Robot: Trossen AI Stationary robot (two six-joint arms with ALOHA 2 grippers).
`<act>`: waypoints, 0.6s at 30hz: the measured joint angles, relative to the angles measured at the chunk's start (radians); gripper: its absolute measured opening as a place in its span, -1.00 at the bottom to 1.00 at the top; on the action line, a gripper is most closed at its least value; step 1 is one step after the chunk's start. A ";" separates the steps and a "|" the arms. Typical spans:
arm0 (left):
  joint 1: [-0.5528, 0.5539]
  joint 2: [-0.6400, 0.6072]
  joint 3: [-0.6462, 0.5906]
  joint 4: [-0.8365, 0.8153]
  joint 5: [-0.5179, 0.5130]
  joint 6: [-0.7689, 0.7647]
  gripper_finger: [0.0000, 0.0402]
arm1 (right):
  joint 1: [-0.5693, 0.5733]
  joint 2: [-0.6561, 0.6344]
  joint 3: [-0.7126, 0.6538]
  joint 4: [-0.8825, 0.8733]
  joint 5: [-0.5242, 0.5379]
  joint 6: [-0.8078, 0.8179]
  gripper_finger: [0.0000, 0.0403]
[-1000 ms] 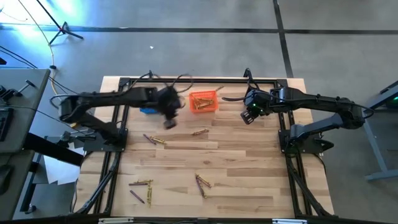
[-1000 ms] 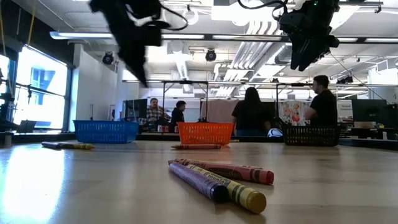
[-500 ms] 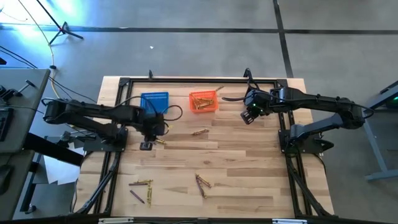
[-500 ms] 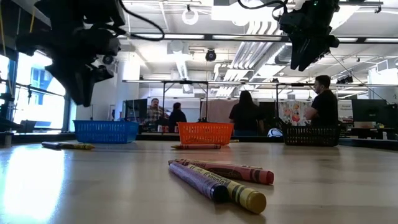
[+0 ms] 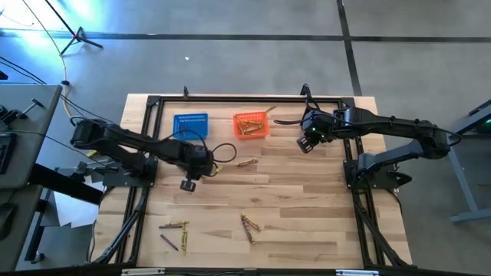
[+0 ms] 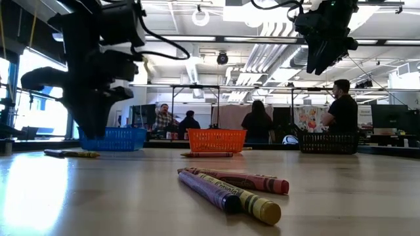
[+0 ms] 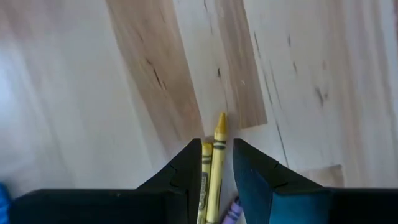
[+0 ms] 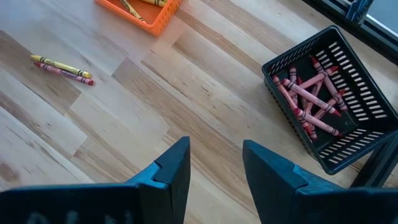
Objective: Sort crayons
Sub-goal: Put the yellow crayon into the orange bin
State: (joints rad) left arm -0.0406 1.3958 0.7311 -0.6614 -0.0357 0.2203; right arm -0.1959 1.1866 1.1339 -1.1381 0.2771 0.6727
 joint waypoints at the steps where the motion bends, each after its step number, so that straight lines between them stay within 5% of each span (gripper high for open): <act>1: 0.000 0.015 0.000 0.005 0.000 0.000 -0.61 | 0.000 0.000 0.000 0.000 0.000 0.000 -0.33; 18: 0.000 0.126 0.000 0.045 0.009 -0.010 -0.61 | 0.000 0.000 0.000 0.000 0.000 0.000 -0.33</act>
State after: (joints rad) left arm -0.0406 1.5219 0.7307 -0.6165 -0.0268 0.2108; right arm -0.1960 1.1866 1.1343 -1.1377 0.2771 0.6731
